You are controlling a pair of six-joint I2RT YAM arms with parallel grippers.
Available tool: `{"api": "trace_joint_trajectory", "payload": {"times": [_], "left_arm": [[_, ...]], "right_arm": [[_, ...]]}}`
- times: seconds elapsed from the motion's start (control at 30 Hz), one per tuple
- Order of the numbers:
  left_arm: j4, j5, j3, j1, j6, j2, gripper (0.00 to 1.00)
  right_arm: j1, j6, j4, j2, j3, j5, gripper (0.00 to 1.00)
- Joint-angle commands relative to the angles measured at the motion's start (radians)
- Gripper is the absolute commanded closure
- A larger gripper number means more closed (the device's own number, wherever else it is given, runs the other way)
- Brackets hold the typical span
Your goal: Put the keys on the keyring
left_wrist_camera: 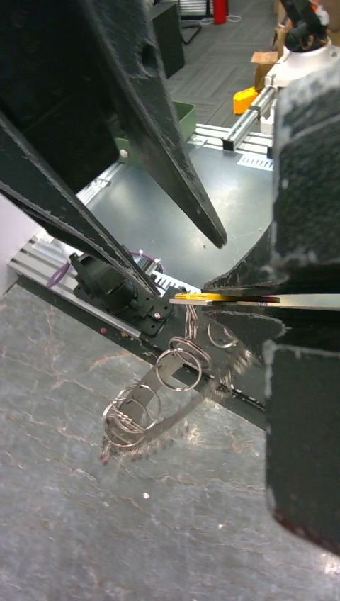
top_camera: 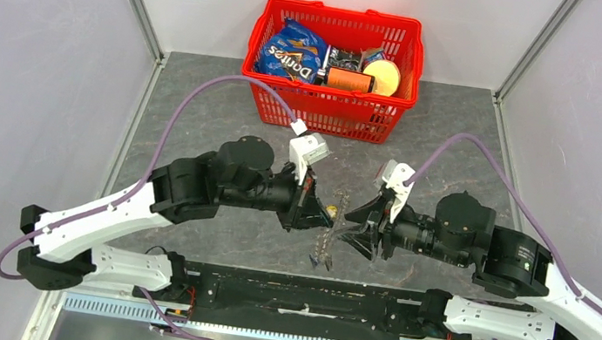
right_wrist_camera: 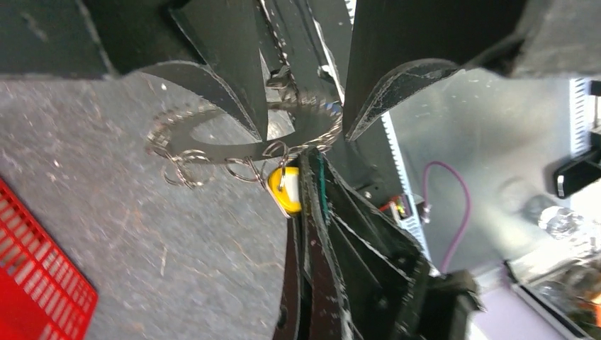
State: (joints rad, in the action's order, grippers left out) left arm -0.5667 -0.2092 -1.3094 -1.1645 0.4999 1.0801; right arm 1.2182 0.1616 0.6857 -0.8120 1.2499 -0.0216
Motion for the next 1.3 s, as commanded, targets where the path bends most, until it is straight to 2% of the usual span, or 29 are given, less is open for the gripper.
{"api": "trace_joint_trajectory", "payload": {"times": [0.0,0.23,0.37,0.53,1.07,1.27], "left_arm": [[-0.176,0.036,-0.122,0.006,0.107,0.073,0.98],[-0.331,-0.098,-0.187,0.028,0.151,0.168,0.98],[-0.346,-0.199,-0.19,0.039,0.191,0.182,0.98],[-0.346,-0.284,-0.198,0.04,0.251,0.204,0.98],[-0.354,-0.235,-0.173,0.045,0.345,0.152,0.98],[-0.313,-0.266,-0.166,0.047,0.353,0.164,0.98]], "right_arm": [[0.003,-0.015,0.057,0.024,-0.043,0.117,0.5],[0.003,-0.078,0.113,0.066,-0.099,0.059,0.52],[0.002,-0.121,0.108,0.095,-0.127,0.025,0.53],[0.003,-0.136,0.115,0.045,-0.119,-0.034,0.53],[0.003,-0.115,-0.043,0.022,-0.164,-0.266,0.51],[0.004,-0.083,-0.087,0.011,-0.183,-0.173,0.52]]}}
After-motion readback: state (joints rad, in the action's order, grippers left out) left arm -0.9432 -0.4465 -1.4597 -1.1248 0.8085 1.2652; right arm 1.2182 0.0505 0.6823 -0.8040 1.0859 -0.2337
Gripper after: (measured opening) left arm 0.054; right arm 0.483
